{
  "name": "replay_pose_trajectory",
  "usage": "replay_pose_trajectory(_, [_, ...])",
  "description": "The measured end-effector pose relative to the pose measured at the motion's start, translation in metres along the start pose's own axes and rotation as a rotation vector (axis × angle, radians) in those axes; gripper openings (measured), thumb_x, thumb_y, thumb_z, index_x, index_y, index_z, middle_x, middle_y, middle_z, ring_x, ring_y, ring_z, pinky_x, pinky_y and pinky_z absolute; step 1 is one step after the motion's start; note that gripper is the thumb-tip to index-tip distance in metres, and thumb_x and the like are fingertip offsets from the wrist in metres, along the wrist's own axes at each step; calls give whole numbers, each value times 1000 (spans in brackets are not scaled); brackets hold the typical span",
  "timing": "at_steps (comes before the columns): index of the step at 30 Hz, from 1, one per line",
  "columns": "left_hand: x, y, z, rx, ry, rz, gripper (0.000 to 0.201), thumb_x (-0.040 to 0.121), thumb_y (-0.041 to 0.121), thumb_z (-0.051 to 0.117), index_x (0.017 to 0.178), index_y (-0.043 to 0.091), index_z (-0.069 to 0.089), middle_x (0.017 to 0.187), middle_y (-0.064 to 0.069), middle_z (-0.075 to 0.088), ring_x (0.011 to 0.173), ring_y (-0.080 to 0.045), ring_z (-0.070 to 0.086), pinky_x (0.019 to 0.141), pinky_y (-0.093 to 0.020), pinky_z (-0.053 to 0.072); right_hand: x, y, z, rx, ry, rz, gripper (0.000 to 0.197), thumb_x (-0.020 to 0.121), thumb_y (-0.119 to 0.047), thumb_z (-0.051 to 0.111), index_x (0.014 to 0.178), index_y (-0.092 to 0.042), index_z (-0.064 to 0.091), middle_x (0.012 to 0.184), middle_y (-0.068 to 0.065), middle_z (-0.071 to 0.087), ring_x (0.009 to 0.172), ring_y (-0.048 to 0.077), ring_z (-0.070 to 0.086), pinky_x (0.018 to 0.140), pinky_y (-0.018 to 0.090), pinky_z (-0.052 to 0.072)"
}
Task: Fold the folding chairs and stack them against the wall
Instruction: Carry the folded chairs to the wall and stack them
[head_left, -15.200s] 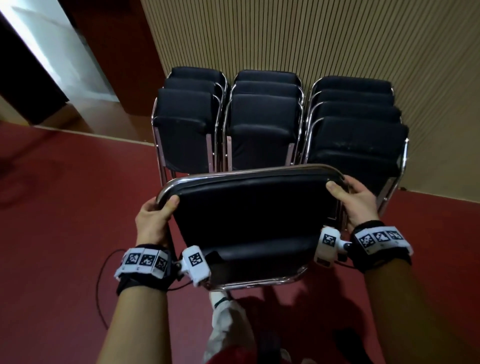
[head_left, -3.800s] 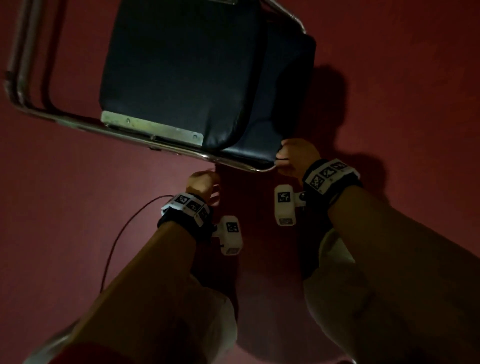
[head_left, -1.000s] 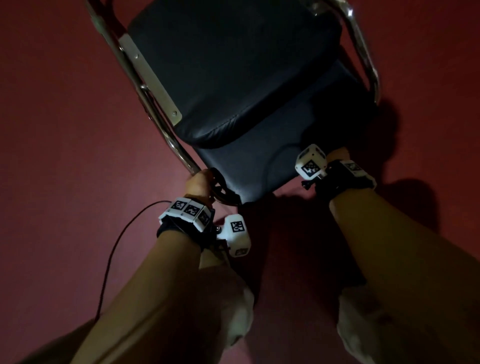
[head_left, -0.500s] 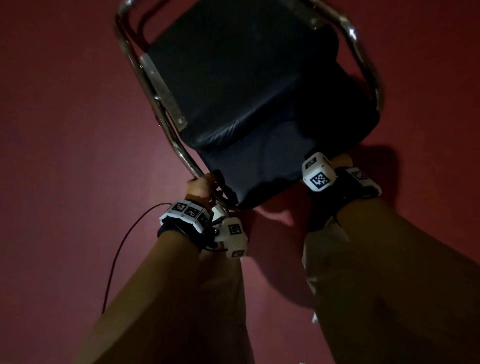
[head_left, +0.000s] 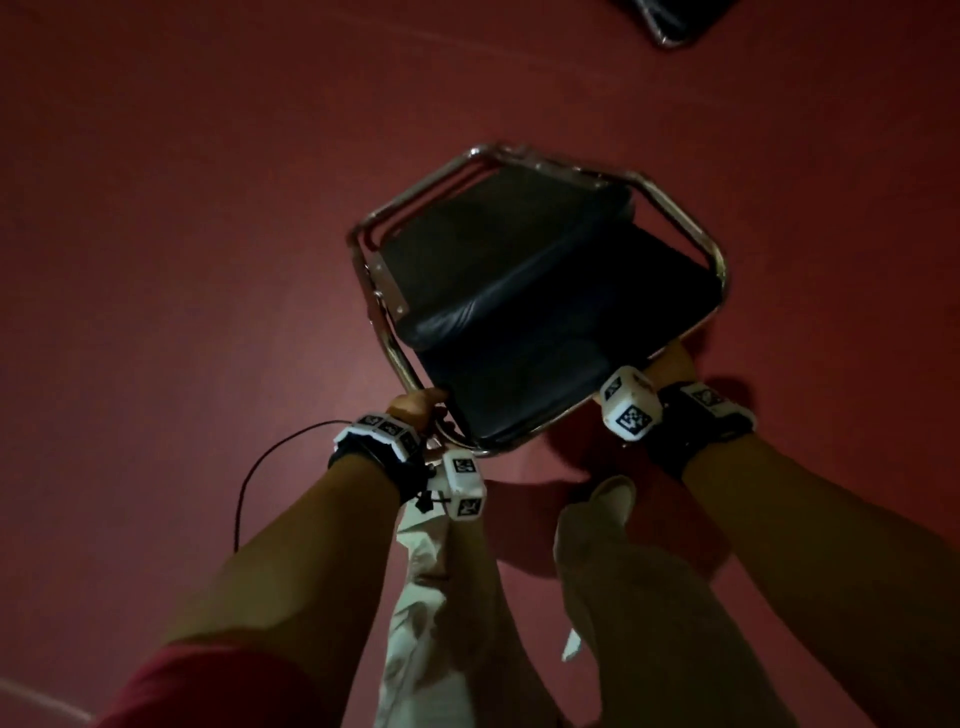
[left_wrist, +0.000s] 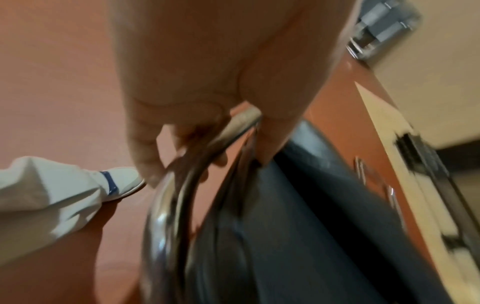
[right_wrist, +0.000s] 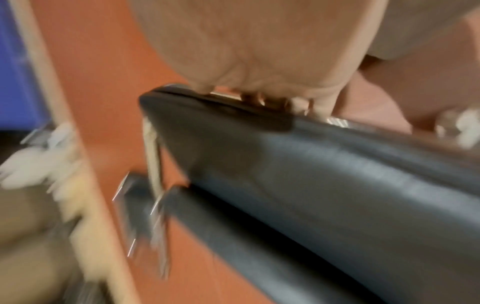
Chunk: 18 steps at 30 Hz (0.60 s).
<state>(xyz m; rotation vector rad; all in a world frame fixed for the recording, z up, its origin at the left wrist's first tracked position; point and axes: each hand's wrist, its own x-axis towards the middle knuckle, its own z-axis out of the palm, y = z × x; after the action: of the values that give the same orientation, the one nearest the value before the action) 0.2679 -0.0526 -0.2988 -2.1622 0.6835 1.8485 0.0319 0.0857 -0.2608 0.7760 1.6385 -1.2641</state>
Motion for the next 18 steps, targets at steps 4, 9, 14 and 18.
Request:
replay_pose_trajectory(4, [-51,23,-9,-43,-12,93,19,90,24,65,104,12,60,94,-4,61,77,-24,60,79,-41,50,-47,-48,12,51,-244,-8,49,98,-51,49,125,-11,60,117,12,66,93,26,63,68,35,51])
replay_pose_trajectory(9, [-81,61,-11,-102,-97,138,37,69,20,71,99,3,59,93,-13,61,94,-35,64,103,-58,43,-105,-122,42,-205,-377,-134,42,90,-32,68,123,-7,64,131,17,62,110,35,64,96,47,52])
replay_pose_trajectory(14, [-143,138,-4,-51,-98,206,23,92,15,56,78,-4,54,59,-15,59,67,-29,54,73,-37,48,-136,-181,86,-271,-334,-133,29,87,-33,72,104,-12,61,87,1,68,76,26,71,67,34,59])
replay_pose_trajectory(18, [-141,184,-1,-40,-199,224,14,78,7,60,87,-4,61,72,-21,69,71,-34,68,96,-54,50,-147,-172,123,-484,-388,-80,63,75,-40,84,125,-10,60,114,14,68,100,35,70,74,51,59])
